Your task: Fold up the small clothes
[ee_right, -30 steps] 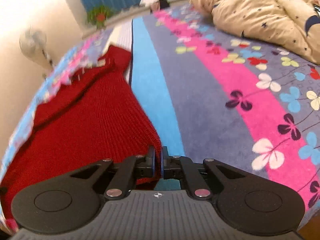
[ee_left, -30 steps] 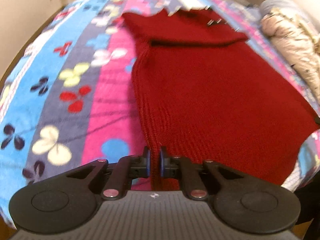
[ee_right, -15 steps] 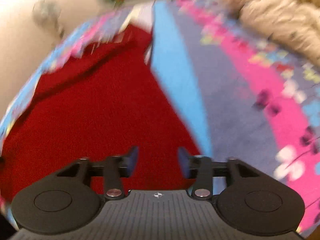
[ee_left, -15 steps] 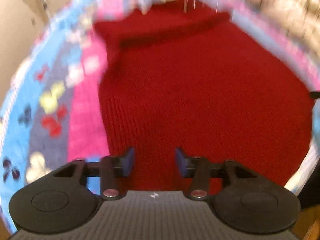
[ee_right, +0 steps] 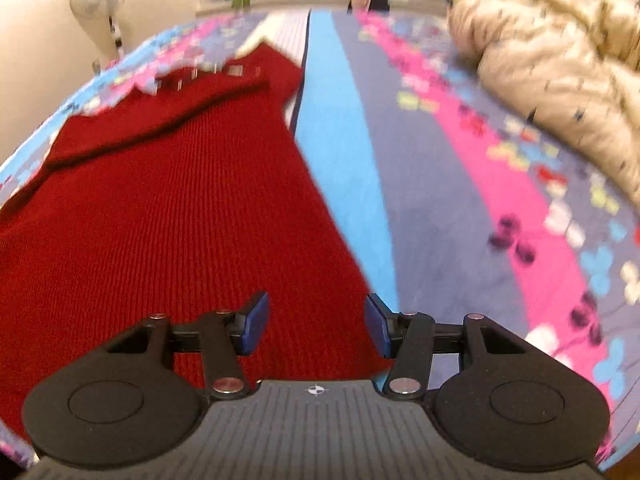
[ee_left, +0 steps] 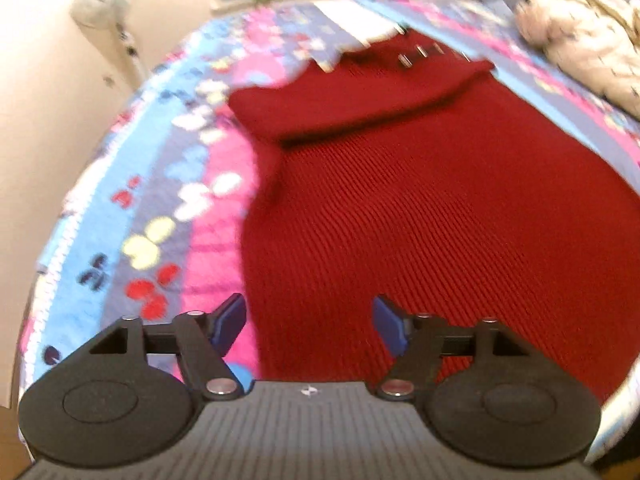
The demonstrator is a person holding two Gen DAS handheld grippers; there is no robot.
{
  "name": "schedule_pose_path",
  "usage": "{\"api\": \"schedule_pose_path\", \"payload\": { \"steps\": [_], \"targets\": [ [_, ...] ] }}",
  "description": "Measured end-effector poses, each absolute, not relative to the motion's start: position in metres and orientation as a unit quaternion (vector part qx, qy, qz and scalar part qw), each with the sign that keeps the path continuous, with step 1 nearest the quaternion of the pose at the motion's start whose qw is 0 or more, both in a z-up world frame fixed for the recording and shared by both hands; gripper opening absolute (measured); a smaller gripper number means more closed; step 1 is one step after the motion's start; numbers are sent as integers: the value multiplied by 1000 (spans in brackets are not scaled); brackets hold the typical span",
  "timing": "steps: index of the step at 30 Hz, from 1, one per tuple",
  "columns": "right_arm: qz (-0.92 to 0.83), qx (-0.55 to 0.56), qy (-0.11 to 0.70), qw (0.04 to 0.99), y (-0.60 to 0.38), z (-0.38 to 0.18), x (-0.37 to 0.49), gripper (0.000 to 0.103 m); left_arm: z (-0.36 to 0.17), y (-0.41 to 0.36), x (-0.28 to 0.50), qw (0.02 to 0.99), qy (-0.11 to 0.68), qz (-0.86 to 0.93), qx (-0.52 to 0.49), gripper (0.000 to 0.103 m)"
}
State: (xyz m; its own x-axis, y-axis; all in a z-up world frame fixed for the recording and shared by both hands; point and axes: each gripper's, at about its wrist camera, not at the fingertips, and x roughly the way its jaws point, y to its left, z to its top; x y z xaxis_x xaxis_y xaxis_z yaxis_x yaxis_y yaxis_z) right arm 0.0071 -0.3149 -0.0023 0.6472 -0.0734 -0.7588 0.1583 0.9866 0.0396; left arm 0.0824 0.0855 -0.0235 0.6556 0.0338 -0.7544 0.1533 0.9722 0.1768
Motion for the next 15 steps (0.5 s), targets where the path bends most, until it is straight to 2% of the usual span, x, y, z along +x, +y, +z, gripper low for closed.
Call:
{"api": "schedule_pose_path", "payload": {
  "steps": [9, 15],
  "targets": [
    [-85, 78, 319, 941, -325, 32, 22, 54, 8, 87, 81, 950, 299, 19, 83, 86],
    [-65, 117, 317, 939, -319, 55, 66, 53, 9, 75, 87, 957, 280, 30, 72, 86]
  ]
}}
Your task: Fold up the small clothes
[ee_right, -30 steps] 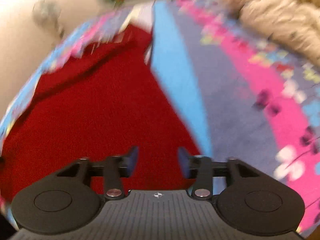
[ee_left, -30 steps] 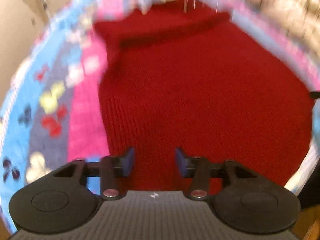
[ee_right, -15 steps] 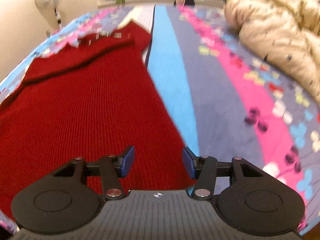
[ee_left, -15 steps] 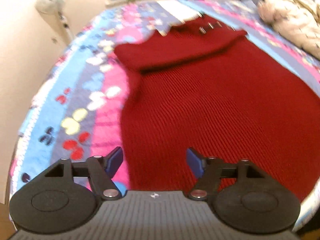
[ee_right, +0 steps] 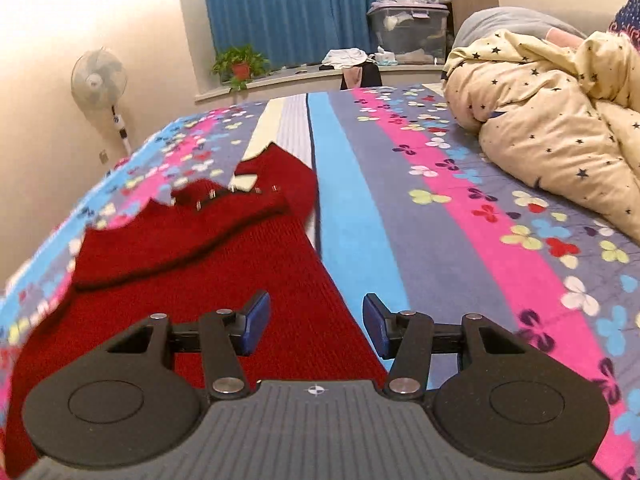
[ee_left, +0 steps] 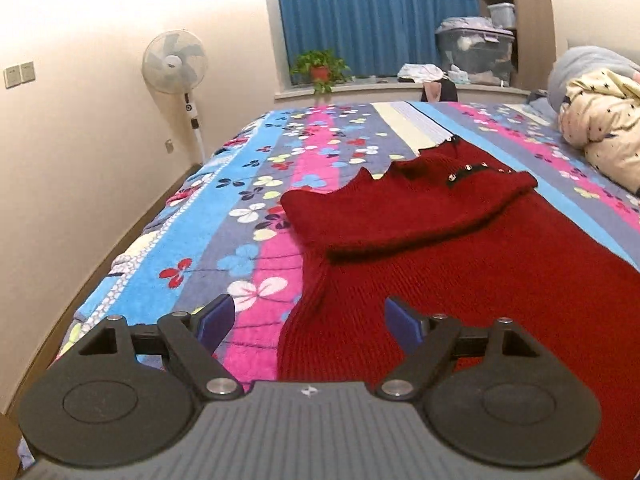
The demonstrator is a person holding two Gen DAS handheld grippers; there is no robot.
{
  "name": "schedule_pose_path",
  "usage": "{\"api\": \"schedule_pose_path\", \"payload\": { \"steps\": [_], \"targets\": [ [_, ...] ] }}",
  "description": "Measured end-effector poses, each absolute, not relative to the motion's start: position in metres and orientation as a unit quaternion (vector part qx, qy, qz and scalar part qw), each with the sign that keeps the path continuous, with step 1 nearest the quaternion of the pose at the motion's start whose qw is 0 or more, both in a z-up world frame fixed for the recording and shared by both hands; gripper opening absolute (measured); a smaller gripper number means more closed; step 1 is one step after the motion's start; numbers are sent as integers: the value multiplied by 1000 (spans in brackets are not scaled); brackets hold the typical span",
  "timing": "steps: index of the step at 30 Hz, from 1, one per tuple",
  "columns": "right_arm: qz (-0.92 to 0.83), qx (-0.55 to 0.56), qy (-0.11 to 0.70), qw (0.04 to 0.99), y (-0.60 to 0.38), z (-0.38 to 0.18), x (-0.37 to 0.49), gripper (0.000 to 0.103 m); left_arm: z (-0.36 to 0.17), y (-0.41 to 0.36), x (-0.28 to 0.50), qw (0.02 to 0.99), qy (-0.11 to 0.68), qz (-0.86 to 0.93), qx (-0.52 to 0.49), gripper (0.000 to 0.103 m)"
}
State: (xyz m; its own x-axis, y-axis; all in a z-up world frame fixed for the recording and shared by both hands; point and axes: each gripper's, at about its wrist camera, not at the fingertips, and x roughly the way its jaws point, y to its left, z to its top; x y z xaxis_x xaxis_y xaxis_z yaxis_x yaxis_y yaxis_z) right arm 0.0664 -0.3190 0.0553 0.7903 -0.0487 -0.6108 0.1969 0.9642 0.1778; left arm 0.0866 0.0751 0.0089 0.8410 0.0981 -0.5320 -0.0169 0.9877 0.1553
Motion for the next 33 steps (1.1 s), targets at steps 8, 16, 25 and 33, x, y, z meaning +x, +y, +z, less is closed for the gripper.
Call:
{"api": "schedule_pose_path", "payload": {
  "steps": [8, 16, 25, 33],
  "targets": [
    [-29, 105, 308, 945, -299, 42, 143, 53, -11, 58, 93, 948, 287, 34, 133, 85],
    [-26, 109, 334, 936, -306, 32, 179, 51, -27, 10, 140, 945, 298, 42, 129, 66],
    [-66, 174, 342, 921, -354, 30, 194, 51, -38, -119, 249, 946, 296, 11, 129, 82],
    [-111, 206, 352, 906, -380, 20, 199, 51, -78, -208, 337, 917, 313, -23, 246, 84]
  ]
}}
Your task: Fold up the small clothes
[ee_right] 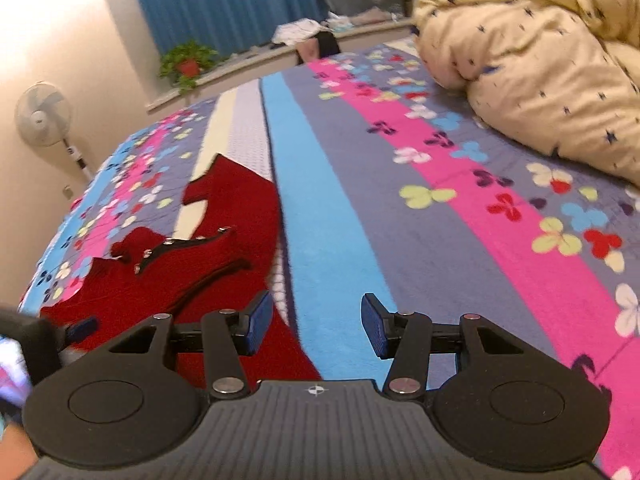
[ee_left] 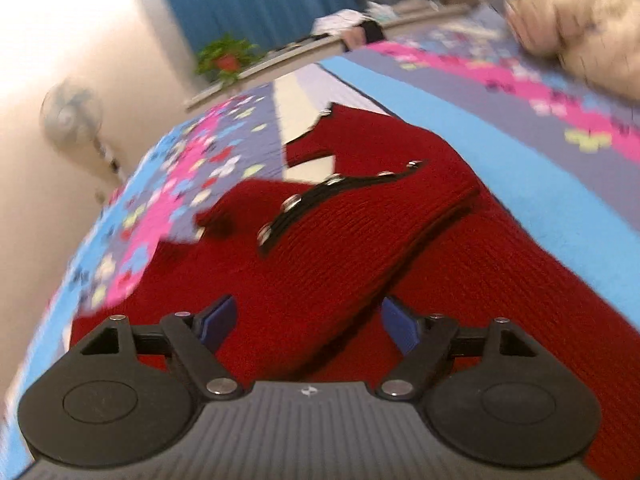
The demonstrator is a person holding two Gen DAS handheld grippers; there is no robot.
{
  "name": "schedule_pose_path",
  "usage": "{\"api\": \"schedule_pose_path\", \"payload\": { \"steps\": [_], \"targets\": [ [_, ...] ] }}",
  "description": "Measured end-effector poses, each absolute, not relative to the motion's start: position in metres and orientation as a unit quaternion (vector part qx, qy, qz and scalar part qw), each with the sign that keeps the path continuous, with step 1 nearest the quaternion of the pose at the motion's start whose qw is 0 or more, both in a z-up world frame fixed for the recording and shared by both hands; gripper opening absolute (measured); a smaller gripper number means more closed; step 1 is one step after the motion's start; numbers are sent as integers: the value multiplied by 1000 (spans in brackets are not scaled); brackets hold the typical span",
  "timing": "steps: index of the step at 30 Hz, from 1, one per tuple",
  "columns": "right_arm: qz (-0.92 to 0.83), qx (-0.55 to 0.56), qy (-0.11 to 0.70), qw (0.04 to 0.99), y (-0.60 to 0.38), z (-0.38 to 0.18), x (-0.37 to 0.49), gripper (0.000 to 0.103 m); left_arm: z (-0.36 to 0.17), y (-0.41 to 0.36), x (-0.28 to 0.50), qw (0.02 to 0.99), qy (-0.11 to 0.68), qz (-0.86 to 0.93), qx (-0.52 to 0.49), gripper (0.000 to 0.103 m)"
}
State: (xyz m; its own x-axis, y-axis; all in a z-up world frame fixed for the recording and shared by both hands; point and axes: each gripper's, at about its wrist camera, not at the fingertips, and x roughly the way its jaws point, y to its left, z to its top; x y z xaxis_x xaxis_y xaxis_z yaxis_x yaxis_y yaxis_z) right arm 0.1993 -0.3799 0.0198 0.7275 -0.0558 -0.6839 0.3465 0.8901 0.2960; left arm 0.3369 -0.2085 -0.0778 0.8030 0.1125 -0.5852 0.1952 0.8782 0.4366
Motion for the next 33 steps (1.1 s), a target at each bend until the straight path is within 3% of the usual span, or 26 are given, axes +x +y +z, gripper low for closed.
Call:
{"api": "schedule_pose_path", "payload": {
  "steps": [2, 3, 4, 5, 7, 10, 16, 21, 23, 24, 25, 26, 33],
  "targets": [
    [-112, 213, 360, 902, -382, 15, 203, 51, -85, -218, 351, 908, 313, -37, 277, 80],
    [-111, 212, 362, 901, -382, 14, 204, 51, -88, -218, 357, 902, 320, -45, 288, 64],
    [-109, 210, 364, 901, -381, 12, 206, 51, -90, -216, 363, 898, 324, -57, 294, 39],
    [-106, 207, 367, 901, -379, 10, 209, 51, -88, -211, 367, 896, 324, -70, 296, 27],
    [-106, 205, 372, 899, -377, 8, 213, 51, -79, -195, 369, 898, 298, -75, 315, 18],
    [-106, 209, 373, 898, -375, 8, 216, 51, -47, -145, 373, 911, 256, -44, 320, 17],
    [-96, 207, 376, 898, -371, 8, 218, 51, 31, 71, 372, 932, 270, 181, 164, 15],
    [-92, 202, 377, 899, -365, 9, 218, 51, 31, 239, 335, 877, 326, 345, 68, 17],
    [-89, 199, 381, 898, -362, 7, 219, 51, 24, 290, 313, 852, 340, 398, 8, 21],
    [-88, 196, 383, 898, -360, 6, 220, 51, 23, 306, 300, 847, 338, 409, -27, 32],
    [-87, 193, 385, 898, -358, 5, 220, 51, 23, 315, 287, 847, 332, 410, -63, 46],
    [-86, 189, 387, 899, -355, 4, 220, 51, 22, 314, 280, 851, 330, 402, -75, 50],
    [-87, 162, 403, 896, -346, -7, 226, 51, 23, 205, 253, 919, 306, 239, -72, 58]
  ]
}}
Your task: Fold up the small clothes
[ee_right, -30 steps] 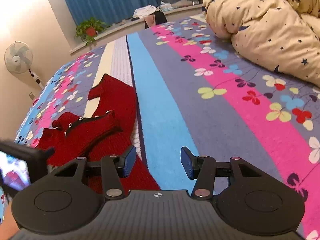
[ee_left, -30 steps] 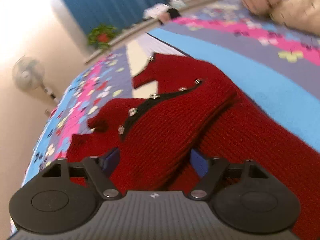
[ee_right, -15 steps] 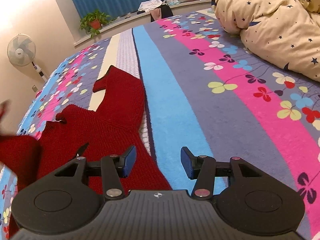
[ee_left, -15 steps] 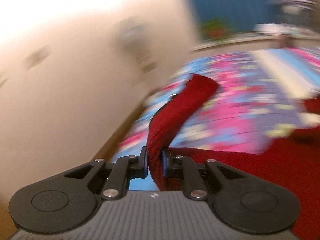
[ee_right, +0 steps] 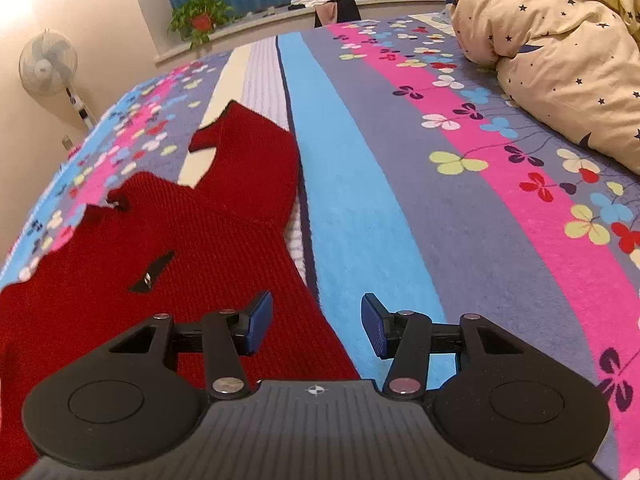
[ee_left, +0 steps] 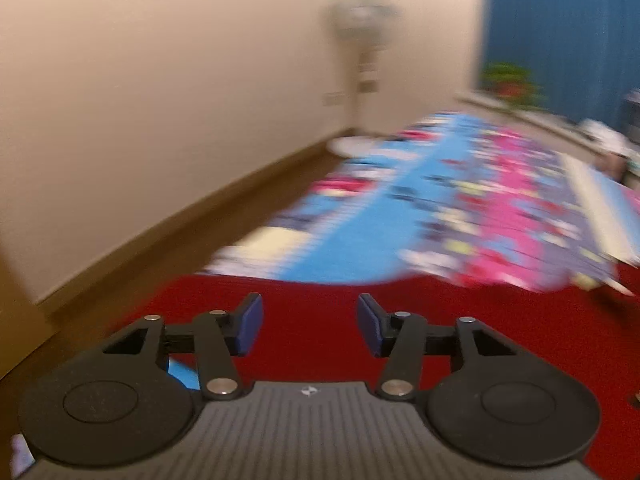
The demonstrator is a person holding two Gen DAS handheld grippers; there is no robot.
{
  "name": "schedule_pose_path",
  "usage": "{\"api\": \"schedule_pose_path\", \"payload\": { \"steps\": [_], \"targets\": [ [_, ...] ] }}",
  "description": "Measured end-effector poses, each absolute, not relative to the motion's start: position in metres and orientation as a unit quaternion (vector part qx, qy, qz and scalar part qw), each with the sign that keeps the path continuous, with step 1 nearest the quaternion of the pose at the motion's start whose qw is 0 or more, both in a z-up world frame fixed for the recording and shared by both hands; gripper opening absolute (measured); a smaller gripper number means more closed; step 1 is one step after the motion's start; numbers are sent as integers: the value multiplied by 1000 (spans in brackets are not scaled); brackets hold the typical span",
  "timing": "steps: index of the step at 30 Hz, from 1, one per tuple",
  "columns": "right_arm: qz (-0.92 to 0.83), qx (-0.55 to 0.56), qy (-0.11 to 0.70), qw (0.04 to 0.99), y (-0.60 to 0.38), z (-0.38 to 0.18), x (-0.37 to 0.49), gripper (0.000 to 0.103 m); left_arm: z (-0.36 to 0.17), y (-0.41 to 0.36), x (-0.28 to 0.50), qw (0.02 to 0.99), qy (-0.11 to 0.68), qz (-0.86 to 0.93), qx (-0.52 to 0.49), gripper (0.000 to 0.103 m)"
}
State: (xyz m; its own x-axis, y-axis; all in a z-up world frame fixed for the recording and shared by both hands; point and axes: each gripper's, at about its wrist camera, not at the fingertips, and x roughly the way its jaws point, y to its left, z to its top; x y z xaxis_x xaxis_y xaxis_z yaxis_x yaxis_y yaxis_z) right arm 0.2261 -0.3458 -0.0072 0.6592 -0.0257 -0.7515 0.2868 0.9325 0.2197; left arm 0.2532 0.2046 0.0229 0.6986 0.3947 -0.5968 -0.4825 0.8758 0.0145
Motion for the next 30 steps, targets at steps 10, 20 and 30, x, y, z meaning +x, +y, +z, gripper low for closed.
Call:
{"api": "schedule_pose_path", "payload": {
  "steps": [10, 20, 30],
  "targets": [
    [-66, 199, 367, 906, -356, -14, 225, 37, -40, 72, 263, 939, 343, 32, -16, 58],
    [-34, 257, 294, 920, -378, -22, 250, 39, -93, 66, 295, 866, 500, 16, -7, 59],
    [-94, 290, 369, 878, -394, -84, 402, 55, -88, 68, 291, 861, 507, 16, -16, 61]
  ]
}}
